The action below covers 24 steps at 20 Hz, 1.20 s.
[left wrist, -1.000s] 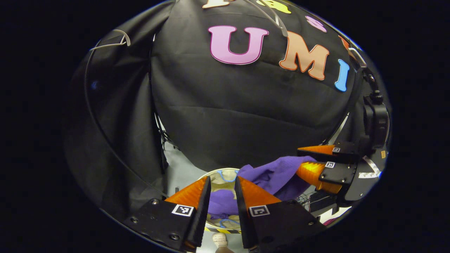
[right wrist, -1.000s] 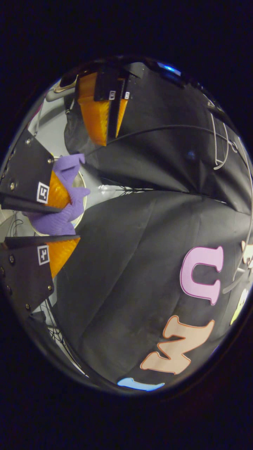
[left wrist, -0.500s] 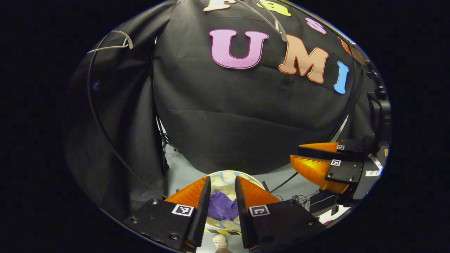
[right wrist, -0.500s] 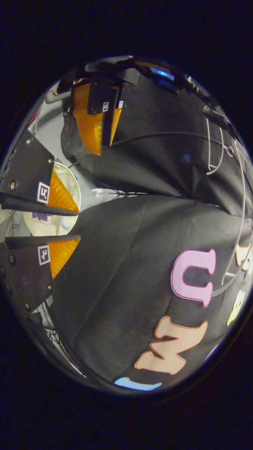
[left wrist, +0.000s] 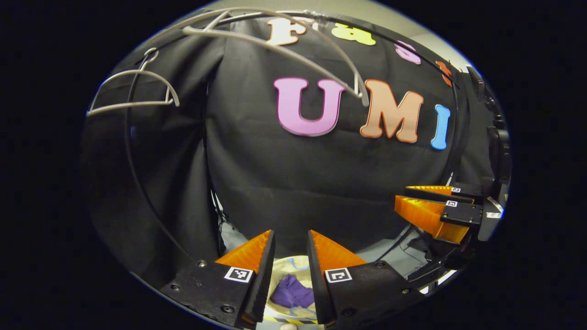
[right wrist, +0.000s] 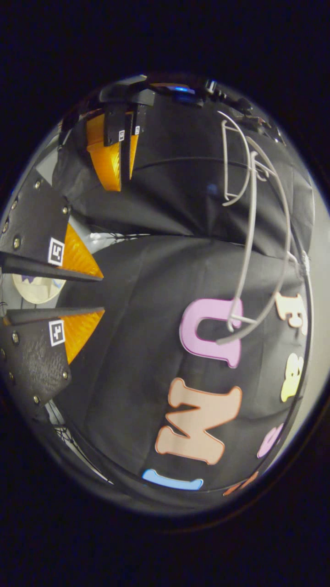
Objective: Grasp the clothes on the hanger with both hands and then place them into the laundry hamper below.
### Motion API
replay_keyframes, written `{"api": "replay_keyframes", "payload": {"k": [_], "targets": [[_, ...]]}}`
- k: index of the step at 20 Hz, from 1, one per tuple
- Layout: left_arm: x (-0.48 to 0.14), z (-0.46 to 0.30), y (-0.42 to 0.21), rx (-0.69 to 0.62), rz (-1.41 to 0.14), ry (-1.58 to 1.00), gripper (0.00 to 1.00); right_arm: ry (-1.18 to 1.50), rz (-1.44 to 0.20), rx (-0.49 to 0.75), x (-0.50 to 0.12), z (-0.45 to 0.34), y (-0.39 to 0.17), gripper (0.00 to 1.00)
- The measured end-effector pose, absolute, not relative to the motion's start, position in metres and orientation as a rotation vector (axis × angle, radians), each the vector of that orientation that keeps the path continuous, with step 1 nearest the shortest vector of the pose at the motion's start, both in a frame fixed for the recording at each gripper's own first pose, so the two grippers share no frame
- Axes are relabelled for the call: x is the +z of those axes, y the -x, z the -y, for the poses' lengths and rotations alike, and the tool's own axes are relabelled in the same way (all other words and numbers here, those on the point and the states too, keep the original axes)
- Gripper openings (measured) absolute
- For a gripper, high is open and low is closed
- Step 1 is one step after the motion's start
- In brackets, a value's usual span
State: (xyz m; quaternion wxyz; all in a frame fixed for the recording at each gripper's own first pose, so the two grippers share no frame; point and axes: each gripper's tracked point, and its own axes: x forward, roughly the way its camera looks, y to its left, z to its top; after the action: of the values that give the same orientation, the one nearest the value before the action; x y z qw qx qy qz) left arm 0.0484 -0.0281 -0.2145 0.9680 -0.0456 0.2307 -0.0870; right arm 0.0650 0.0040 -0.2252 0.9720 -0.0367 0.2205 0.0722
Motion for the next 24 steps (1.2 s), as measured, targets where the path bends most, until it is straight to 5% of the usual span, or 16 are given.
{"api": "replay_keyframes", "payload": {"k": [16,17,19,23,24], "targets": [[-0.030,0.105,-0.077,-0.249,-0.138,0.083,0.42,-0.009,-0.085,-0.080,-0.028,0.106,-0.052,0.29],[-0.022,0.115,-0.075,-0.265,-0.120,0.086,0.50,-0.006,-0.073,-0.099,-0.021,0.118,-0.048,0.39],[-0.007,0.135,-0.073,-0.293,-0.093,0.090,0.66,0.003,-0.059,-0.126,-0.012,0.137,-0.038,0.40],[0.011,0.171,-0.069,-0.342,-0.063,0.116,0.98,0.027,-0.034,-0.171,0.009,0.173,-0.023,0.86],[0.014,0.180,-0.069,-0.345,-0.061,0.110,0.93,0.028,-0.029,-0.179,0.012,0.182,-0.020,0.98]]}}
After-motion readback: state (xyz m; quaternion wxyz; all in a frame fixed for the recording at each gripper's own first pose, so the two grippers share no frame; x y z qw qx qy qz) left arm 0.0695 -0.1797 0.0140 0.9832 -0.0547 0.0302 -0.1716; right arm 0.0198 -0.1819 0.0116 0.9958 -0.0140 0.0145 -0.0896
